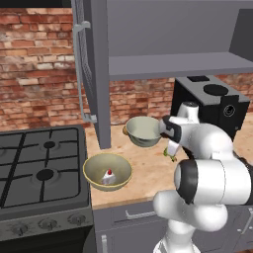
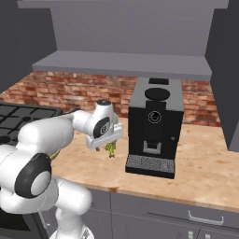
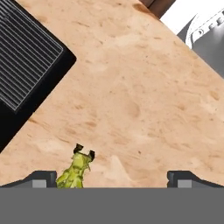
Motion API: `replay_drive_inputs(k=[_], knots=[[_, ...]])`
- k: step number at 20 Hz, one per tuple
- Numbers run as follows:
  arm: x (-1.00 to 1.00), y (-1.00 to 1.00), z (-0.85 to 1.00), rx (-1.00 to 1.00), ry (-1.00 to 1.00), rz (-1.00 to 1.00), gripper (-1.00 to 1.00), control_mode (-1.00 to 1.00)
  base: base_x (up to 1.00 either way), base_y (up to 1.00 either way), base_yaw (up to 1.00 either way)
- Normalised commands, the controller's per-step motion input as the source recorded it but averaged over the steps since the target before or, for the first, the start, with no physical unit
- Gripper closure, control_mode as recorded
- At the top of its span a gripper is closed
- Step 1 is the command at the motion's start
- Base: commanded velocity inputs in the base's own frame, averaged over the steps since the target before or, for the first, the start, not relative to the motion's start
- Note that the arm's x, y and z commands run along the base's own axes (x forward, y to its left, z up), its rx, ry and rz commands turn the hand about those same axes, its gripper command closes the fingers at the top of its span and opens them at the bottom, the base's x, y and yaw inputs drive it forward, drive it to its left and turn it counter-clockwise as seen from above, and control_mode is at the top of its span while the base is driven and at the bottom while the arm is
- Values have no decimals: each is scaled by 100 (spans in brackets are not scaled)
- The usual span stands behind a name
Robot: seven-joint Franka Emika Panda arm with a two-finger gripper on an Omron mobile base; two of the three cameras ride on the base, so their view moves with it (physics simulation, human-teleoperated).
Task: Pick both bowls and place them on the counter. Then place the cake in one bowl and place the broccoli in the other bowl.
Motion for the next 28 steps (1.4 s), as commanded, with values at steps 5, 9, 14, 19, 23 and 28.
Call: replay_drive_inputs(k=[5, 9, 14, 19, 23, 28], knots=[[18, 6, -29, -5, 0, -5, -100, -100, 0, 0, 0], [22, 5, -31, -4, 1, -7, -100, -100, 0, 0, 0], [20, 0, -25, -1, 0, -6, -100, -100, 0, 0, 0], [23, -2, -24, 0, 0, -9, -100, -100, 0, 0, 0], [29, 4, -30, 0, 0, -9, -100, -100, 0, 0, 0], [11, 1, -21, 0, 0, -6, -100, -100, 0, 0, 0]])
